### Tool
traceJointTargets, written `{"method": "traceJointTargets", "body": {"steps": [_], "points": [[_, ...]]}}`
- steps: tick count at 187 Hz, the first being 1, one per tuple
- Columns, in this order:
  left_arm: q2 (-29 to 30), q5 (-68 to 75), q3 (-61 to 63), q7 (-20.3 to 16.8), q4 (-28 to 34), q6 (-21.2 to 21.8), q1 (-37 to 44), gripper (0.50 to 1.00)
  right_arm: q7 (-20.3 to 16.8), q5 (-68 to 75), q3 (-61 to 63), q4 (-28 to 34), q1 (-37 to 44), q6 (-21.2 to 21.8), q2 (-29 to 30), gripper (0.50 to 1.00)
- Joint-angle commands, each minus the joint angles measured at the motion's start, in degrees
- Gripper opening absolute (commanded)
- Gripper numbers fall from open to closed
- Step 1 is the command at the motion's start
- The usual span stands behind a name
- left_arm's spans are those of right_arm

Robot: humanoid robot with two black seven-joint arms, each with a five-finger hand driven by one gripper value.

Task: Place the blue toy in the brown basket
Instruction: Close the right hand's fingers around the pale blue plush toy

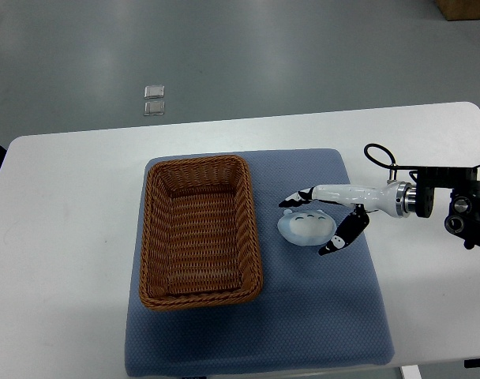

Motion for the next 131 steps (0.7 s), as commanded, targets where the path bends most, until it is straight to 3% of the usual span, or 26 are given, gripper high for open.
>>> {"method": "traceJointTargets", "body": {"steps": [1, 23, 34, 46, 50, 67, 131], "points": [[0.0, 0.0, 0.0, 0.0, 0.0, 0.0, 0.0, 1.000, -0.1, -0.4, -0.7, -1.0, -0.1, -2.0, 1.1, 0.868], [0.0, 0.0, 0.0, 0.0, 0.0, 0.0, 0.0, 1.000, -0.1, -0.4, -0.8, -1.4, -0.2, -2.9, 1.8, 0.815], [0.0, 0.0, 0.0, 0.0, 0.0, 0.0, 0.0, 1.000, -0.2, -0.5, -0.8, -1.5, -0.3, -2.9, 1.8, 0.764], [0.0, 0.0, 0.0, 0.0, -0.1, 0.0, 0.0, 1.000, -0.2, -0.7, -1.2, -1.6, -0.3, -2.9, 1.8, 0.674], [0.0, 0.0, 0.0, 0.0, 0.0, 0.0, 0.0, 1.000, -0.3, -0.9, -1.3, -1.7, -0.3, -3.0, 1.8, 0.613], [0.0, 0.0, 0.0, 0.0, -0.1, 0.0, 0.0, 1.000, -0.3, -1.8, -1.1, -2.5, -0.3, -3.1, 1.7, 0.500], [0.0, 0.0, -0.1, 0.0, -0.1, 0.0, 0.0, 1.000, 0.1, -0.2, 3.8, -2.3, 0.8, -5.7, 1.1, 0.500]]}}
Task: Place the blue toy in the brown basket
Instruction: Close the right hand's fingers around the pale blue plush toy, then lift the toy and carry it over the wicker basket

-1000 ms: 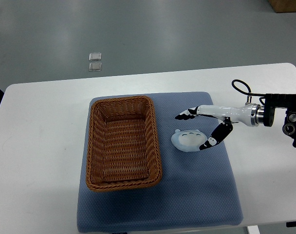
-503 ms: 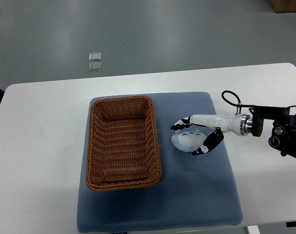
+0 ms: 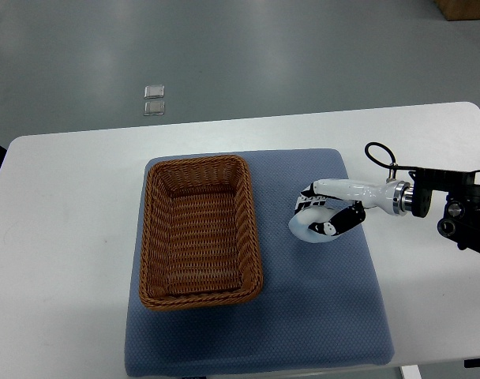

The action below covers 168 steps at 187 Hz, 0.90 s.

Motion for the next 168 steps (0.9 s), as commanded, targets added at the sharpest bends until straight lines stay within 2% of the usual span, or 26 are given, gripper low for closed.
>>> {"method": "traceJointTargets", "body": {"steps": [1, 46, 66, 106, 155, 165, 166, 168], "points": [[0.0, 0.0, -0.1, 0.0, 0.0, 0.0, 0.0, 1.000, 0.3, 0.9, 3.3, 0.2, 0.6, -0.7, -0.1, 0.500], [0.0, 0.0, -0.1, 0.1, 0.0, 0.0, 0.0, 1.000, 0.4, 2.4, 5.9, 0.3, 6.3, -0.2, 1.4, 0.500], [0.0, 0.0, -0.1, 0.0, 0.0, 0.0, 0.0, 1.000, 0.4, 3.0, 4.9, -0.1, 9.5, 0.0, 5.2, 0.500], [0.0, 0.0, -0.2, 0.0, -0.1, 0.0, 0.0, 1.000, 0.5, 5.4, -5.2, -4.0, 17.1, -0.2, 12.6, 0.500], [0.0, 0.0, -0.3, 0.0, -0.3, -0.1, 0.0, 1.000, 0.5, 5.4, -10.8, -11.4, 20.9, -0.3, 23.4, 0.500], [0.0, 0.0, -0.3, 0.0, -0.3, -0.1, 0.0, 1.000, 0.5, 5.4, -10.8, -11.4, 20.9, -0.3, 23.4, 0.500], [0.0, 0.0, -0.3, 0.0, -0.3, -0.1, -0.1, 1.000, 0.4, 5.3, -11.2, -12.7, 21.0, -0.4, 25.1, 0.525], [0.0, 0.0, -0.3, 0.0, -0.3, -0.1, 0.0, 1.000, 0.4, 5.3, -11.3, -13.0, 21.0, -0.5, 25.4, 0.535]]}}
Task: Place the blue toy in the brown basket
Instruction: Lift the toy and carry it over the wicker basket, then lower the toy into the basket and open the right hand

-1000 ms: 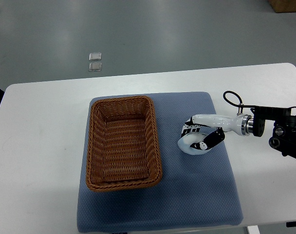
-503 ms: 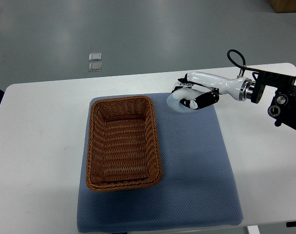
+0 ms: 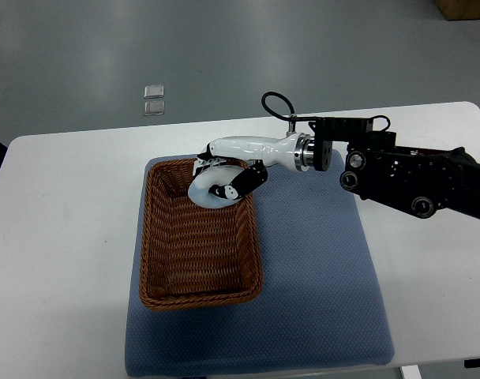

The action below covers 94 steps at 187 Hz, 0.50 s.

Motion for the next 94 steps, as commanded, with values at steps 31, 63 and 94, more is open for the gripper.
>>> {"method": "traceJointTargets", "body": {"steps": [31, 63, 94], "points": [[0.0, 0.0, -0.1, 0.0, 0.2, -0.1, 0.0, 1.000, -0.3, 0.0, -1.6, -5.4, 0.5, -0.5, 6.6, 0.725], [0.0, 0.0, 0.1, 0.0, 0.3, -0.1, 0.0, 1.000, -0.4, 0.6, -1.5, -6.3, 0.4, -0.7, 6.7, 0.899], [0.0, 0.0, 0.2, 0.1, 0.3, -0.1, 0.0, 1.000, -0.5, 5.5, -0.1, -6.5, 0.4, -2.3, 5.2, 0.907]]}}
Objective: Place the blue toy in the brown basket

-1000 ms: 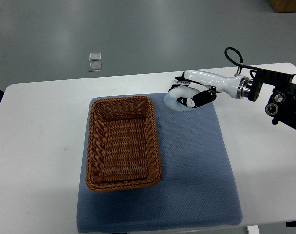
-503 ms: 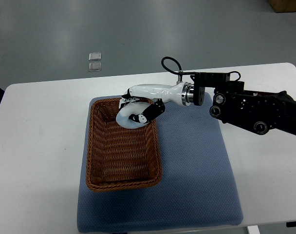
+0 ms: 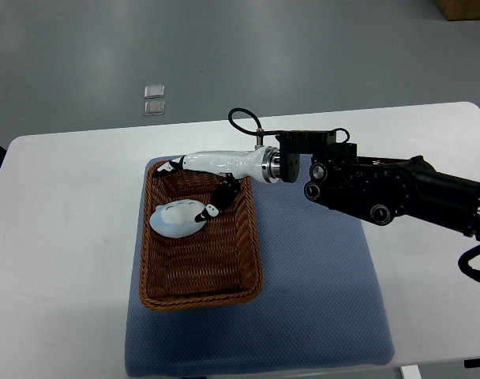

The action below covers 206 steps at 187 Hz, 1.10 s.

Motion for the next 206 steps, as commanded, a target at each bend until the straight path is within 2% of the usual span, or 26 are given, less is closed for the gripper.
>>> {"method": "traceJointTargets", "body": {"steps": [1, 34, 61, 79, 107, 126, 157, 206], "points": [[0.0, 0.0, 0.0, 0.0, 0.0, 0.0, 0.0, 1.000, -0.2, 3.7, 0.9, -0.3, 0.0, -1.8, -1.2, 0.907], [0.0, 0.0, -0.1, 0.0, 0.2, 0.0, 0.0, 1.000, -0.5, 11.3, 8.2, -2.4, -1.2, -6.9, -4.2, 0.907], [0.0, 0.0, -0.1, 0.0, 0.2, 0.1, -0.1, 1.000, -1.7, 17.3, 18.7, -5.0, -6.9, -7.2, -7.4, 0.907], [0.0, 0.0, -0.1, 0.0, 0.2, 0.1, -0.1, 1.000, -3.3, 21.0, 27.1, -5.5, -12.7, -7.2, -8.4, 0.907], [0.0, 0.0, -0.3, 0.0, 0.2, 0.0, -0.2, 1.000, -3.8, 25.5, 37.2, -6.1, -20.1, -7.3, -9.4, 0.907], [0.0, 0.0, -0.2, 0.0, -0.1, 0.1, -0.5, 1.000, -4.0, 29.2, 43.4, -6.3, -24.5, -9.5, -8.6, 0.907], [0.0, 0.0, -0.3, 0.0, -0.3, 0.0, -0.6, 1.000, -4.2, 35.3, 46.5, -6.3, -27.9, -13.4, -7.1, 0.907], [0.0, 0.0, -0.3, 0.0, -0.3, 0.0, -0.9, 1.000, -4.2, 42.6, 46.5, -6.3, -30.1, -13.0, -6.4, 0.907]]}}
